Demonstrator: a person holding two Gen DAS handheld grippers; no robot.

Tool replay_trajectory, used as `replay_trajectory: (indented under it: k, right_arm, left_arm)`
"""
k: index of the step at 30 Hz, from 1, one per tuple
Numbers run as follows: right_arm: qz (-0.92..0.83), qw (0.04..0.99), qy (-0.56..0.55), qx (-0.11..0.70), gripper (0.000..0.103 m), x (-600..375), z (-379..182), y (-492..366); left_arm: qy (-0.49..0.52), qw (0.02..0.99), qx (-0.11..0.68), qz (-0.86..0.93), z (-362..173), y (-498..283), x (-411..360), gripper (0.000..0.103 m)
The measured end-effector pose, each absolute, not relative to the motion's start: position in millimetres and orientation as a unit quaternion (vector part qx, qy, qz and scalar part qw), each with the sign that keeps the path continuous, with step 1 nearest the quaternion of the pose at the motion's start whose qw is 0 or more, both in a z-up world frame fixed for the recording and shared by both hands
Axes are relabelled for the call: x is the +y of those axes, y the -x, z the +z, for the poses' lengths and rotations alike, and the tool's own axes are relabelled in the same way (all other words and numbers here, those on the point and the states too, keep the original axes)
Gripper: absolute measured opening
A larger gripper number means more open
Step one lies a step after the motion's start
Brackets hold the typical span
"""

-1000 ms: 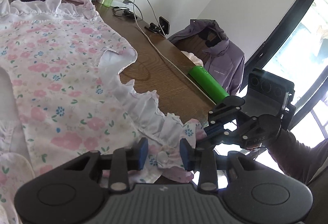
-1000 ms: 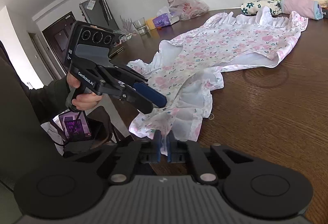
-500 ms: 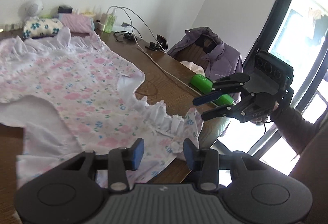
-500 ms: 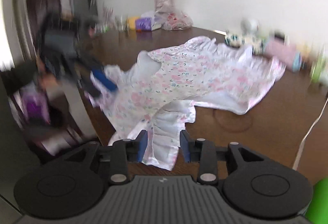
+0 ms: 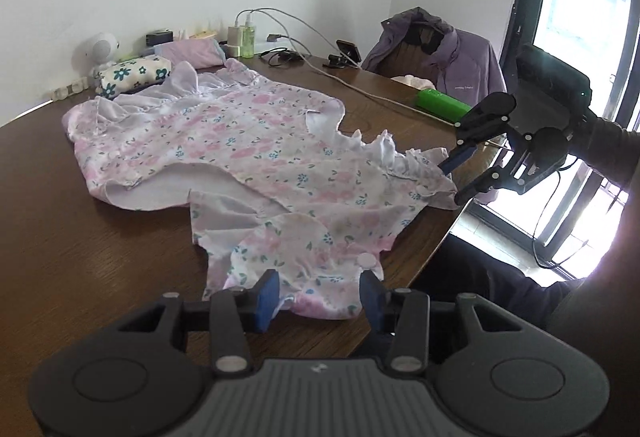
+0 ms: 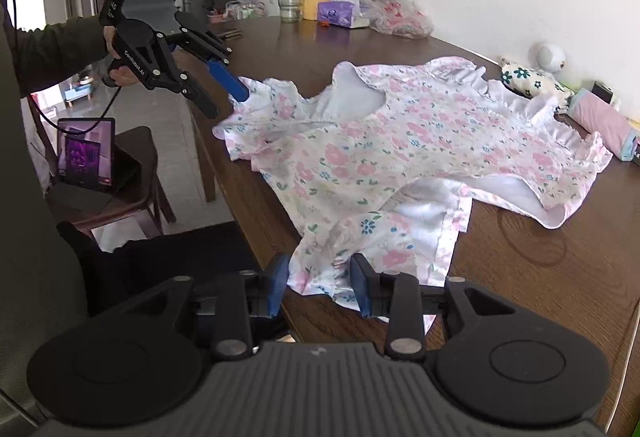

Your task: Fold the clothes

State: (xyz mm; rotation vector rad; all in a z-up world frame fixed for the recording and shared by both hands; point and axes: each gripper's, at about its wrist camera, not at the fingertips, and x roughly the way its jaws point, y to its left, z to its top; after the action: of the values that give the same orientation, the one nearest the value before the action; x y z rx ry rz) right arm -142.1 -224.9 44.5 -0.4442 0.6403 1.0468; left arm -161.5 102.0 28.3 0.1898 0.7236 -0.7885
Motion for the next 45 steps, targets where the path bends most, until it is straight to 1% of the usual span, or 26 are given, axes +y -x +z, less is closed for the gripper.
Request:
replay_trajectory:
  k: [3,6,7,9,10,12,13,17,19,21,22,23,24,25,29,33,36,38,39,40,41,42,43,44,45]
  right_arm:
    - [0.491,0.791,0.204,0.303,0.038,-222,41,141]
    - [0.494,0.791,0.186,0.311,0.038,-222,41,134]
    - [0.489,0.796,0.171,0.313,0.038,-229,46,133]
    - [0.480,0.805,0.140,0.318,0.039,-241,55,132]
    - [0.475,0.810,0.125,0.320,0.042,-248,60,131]
    - [0.464,0.819,0.094,0.325,0.047,-260,68,131]
    - [0.452,0.825,0.081,0.330,0.047,-266,66,132]
    - [0.399,0.847,0.026,0.349,0.046,-288,57,138]
    - [0.372,0.857,-0.002,0.358,0.046,-299,53,141]
    - [0.346,0.864,-0.027,0.366,0.046,-308,49,144]
    - [0.350,0.863,-0.021,0.364,0.046,-302,45,142]
    - [0.351,0.862,-0.021,0.365,0.046,-292,41,129]
    - [0.355,0.860,-0.027,0.364,0.046,-292,38,129]
    - [0.357,0.860,-0.036,0.364,0.046,-292,35,128]
    - [0.355,0.858,-0.087,0.361,0.047,-296,28,120]
    - [0.348,0.854,-0.143,0.359,0.047,-301,22,110]
    - [0.337,0.858,-0.146,0.359,0.046,-294,22,111]
    - [0.330,0.861,-0.148,0.359,0.044,-290,23,111]
    - [0.326,0.862,-0.149,0.359,0.037,-287,23,111]
    - [0.322,0.863,-0.150,0.359,0.026,-285,23,111]
    - [0.318,0.864,-0.150,0.359,0.019,-283,23,111]
    - [0.315,0.866,-0.151,0.359,0.005,-281,23,111]
    - [0.311,0.867,-0.152,0.359,0.002,-278,23,111]
    - [0.307,0.868,-0.153,0.359,0.002,-276,24,111]
    - [0.303,0.869,-0.154,0.358,0.001,-274,24,111]
  left_arm:
    - [-0.101,0.848,0.344,-0.389,20,161,98,0.044]
    - [-0.109,0.846,0.342,-0.395,15,161,97,0.045]
    - [-0.104,0.844,0.348,-0.395,18,160,97,0.045]
    - [-0.098,0.848,0.326,-0.405,31,162,89,0.045]
    - [-0.095,0.851,0.314,-0.411,37,163,85,0.045]
    - [-0.090,0.855,0.288,-0.421,50,164,76,0.051]
    - [-0.087,0.857,0.276,-0.426,57,165,71,0.056]
    - [0.015,0.833,0.286,-0.473,50,134,10,0.057]
    - [0.035,0.819,0.331,-0.466,39,115,-21,0.057]
    - [0.053,0.804,0.379,-0.456,26,94,-51,0.054]
    - [0.048,0.803,0.392,-0.446,20,89,-61,0.050]
    - [0.040,0.804,0.403,-0.436,15,85,-70,0.035]
    - [0.032,0.804,0.402,-0.437,12,86,-75,0.024]
    - [0.032,0.804,0.400,-0.439,7,86,-75,0.003]
    - [0.098,0.825,0.400,-0.387,0,89,-54,0.002]
    - [0.113,0.849,0.386,-0.344,-4,100,-41,0.003]
    - [0.109,0.855,0.384,-0.331,-9,104,-41,0.004]
    - [0.110,0.857,0.380,-0.332,-11,106,-40,0.005]
    - [0.110,0.857,0.378,-0.332,-11,106,-40,0.005]
    - [0.109,0.858,0.375,-0.333,-12,107,-40,0.006]
    - [0.106,0.861,0.367,-0.337,-7,109,-38,0.007]
    - [0.103,0.863,0.358,-0.341,-2,111,-35,0.010]
    - [0.100,0.866,0.349,-0.345,4,114,-32,0.018]
    - [0.096,0.868,0.340,-0.349,10,116,-29,0.028]
    - [0.093,0.871,0.330,-0.353,15,118,-27,0.031]
